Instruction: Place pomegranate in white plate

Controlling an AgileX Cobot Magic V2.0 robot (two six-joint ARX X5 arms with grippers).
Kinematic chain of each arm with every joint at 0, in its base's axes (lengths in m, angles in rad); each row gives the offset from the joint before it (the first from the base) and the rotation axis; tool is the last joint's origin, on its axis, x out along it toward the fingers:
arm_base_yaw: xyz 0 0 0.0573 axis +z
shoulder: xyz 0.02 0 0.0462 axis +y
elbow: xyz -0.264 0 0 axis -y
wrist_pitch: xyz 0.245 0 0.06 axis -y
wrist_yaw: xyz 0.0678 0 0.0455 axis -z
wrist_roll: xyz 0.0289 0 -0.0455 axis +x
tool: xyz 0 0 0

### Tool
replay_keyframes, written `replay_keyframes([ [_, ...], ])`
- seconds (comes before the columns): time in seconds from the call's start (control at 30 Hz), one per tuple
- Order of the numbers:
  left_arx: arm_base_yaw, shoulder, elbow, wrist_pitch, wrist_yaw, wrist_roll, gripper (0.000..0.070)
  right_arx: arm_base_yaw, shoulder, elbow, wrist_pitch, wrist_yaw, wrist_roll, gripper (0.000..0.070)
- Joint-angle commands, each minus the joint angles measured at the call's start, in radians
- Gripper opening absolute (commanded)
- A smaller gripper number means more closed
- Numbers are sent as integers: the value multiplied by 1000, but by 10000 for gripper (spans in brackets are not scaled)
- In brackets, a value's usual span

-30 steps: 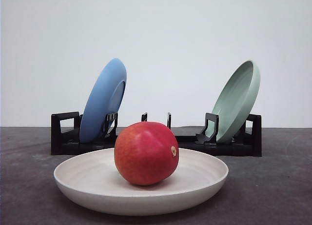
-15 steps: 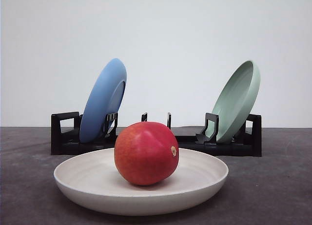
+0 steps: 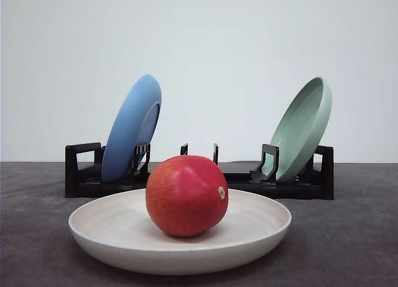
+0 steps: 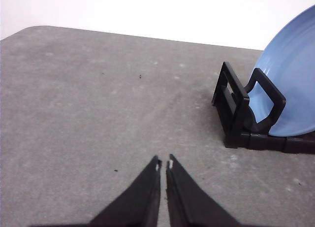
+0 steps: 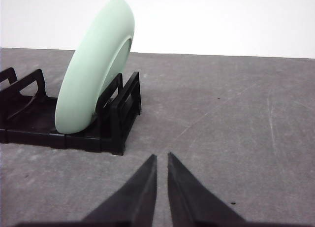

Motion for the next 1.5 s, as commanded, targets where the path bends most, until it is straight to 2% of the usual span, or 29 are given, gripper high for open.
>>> replay_keyframes([
  [0.0, 2, 0, -10, -3, -1, 2, 0, -1, 1, -4, 13, 3, -7, 35],
  [1.47, 2, 0, -10, -3, -1, 2, 0, -1, 1, -4, 13, 3, -7, 35],
])
